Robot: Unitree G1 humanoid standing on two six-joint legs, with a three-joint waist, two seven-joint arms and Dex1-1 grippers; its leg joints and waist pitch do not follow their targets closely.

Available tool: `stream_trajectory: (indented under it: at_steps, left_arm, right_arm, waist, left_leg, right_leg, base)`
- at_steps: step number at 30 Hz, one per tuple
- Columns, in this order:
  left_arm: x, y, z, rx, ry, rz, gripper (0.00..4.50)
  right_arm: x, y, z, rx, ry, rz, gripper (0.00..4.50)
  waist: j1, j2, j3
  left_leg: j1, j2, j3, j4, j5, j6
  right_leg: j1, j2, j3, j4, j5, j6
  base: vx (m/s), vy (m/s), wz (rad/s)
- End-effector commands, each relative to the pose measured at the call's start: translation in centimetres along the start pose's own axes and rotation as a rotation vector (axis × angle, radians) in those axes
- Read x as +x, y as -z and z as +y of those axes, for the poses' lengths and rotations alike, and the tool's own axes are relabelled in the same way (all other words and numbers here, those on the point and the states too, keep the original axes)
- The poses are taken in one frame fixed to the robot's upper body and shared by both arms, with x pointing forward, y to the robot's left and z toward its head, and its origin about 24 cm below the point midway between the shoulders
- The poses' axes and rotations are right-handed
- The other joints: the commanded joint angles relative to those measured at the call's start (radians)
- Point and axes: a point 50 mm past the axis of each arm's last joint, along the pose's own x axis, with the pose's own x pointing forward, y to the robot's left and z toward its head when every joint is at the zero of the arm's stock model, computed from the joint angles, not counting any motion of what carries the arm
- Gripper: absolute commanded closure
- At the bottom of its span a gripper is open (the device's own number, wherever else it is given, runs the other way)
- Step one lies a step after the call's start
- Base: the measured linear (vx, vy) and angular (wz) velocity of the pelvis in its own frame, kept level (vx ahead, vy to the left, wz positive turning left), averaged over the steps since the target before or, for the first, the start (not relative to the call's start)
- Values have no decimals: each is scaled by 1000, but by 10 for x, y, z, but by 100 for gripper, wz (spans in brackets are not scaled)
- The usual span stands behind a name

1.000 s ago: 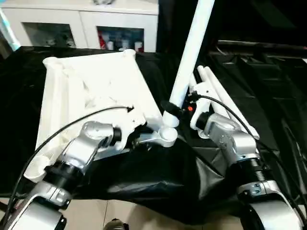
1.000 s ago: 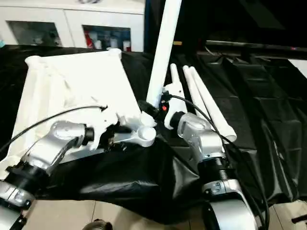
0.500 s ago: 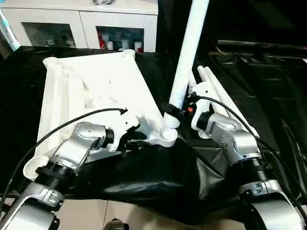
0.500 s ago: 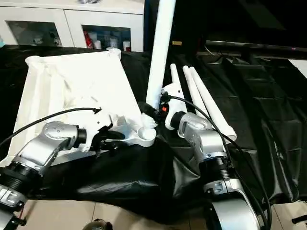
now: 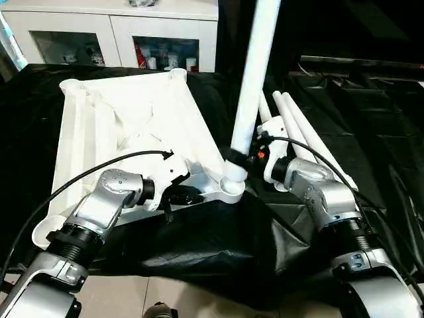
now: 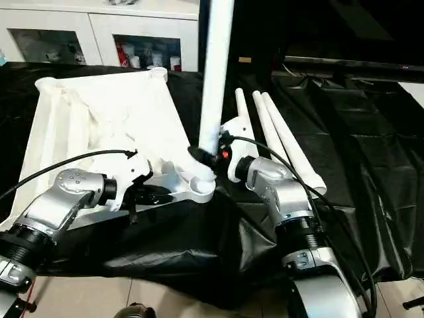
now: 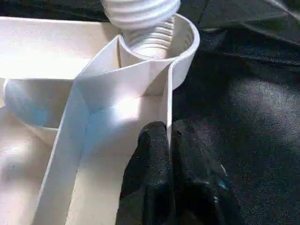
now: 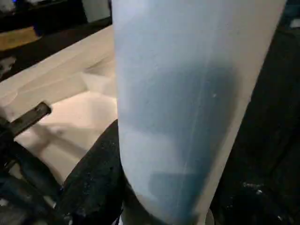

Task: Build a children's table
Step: Insert table leg to table base

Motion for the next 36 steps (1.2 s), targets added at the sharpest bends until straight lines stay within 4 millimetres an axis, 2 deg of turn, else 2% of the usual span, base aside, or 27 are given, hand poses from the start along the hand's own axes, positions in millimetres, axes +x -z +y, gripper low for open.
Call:
stream_trajectory:
  at_steps: [1, 9, 22, 30, 36]
  left_arm:
    - [-2, 11, -2, 3, 11, 56, 446]
    - [1, 11, -2, 30, 9, 79, 450]
    - [1, 11, 0, 40, 12, 89, 450]
    - [2, 11, -1, 43, 12, 87, 450]
    - [1, 9, 2, 47, -20, 76, 450]
  right_arm:
    - [-4, 5, 0, -24, -22, 54, 259]
    - [-1, 11, 1, -23, -40, 110, 259]
    - [2, 11, 4, -20, -92, 150, 259]
    - [5, 13, 0, -23, -46, 127, 259]
    - [1, 16, -4, 115, -20, 29, 259]
  waist:
    - [0, 5, -75]
    - [-1, 4, -73]
    - [0, 3, -73]
    - [-1, 2, -73]
    - [-2, 4, -71]
  left_leg:
    - [35, 29, -5, -72, -231, -36]
    - [37, 30, -6, -75, -258, -42]
    - [38, 31, -7, -76, -272, -48]
    - [39, 31, -7, -77, -275, -49]
    - [40, 31, -9, -80, -311, -54]
  right_leg:
    - [43, -70, 37, -69, -108, -216]
    - [39, -72, 38, -73, -162, -207]
    - [38, -72, 38, -73, -159, -210]
    - [38, -73, 38, -73, -161, -211]
    - [36, -74, 38, -78, -214, -203]
  base:
    - [0, 0, 0]
    - [0, 0, 0]
    - [0, 0, 0]
    - [0, 0, 0]
    - [0, 0, 0]
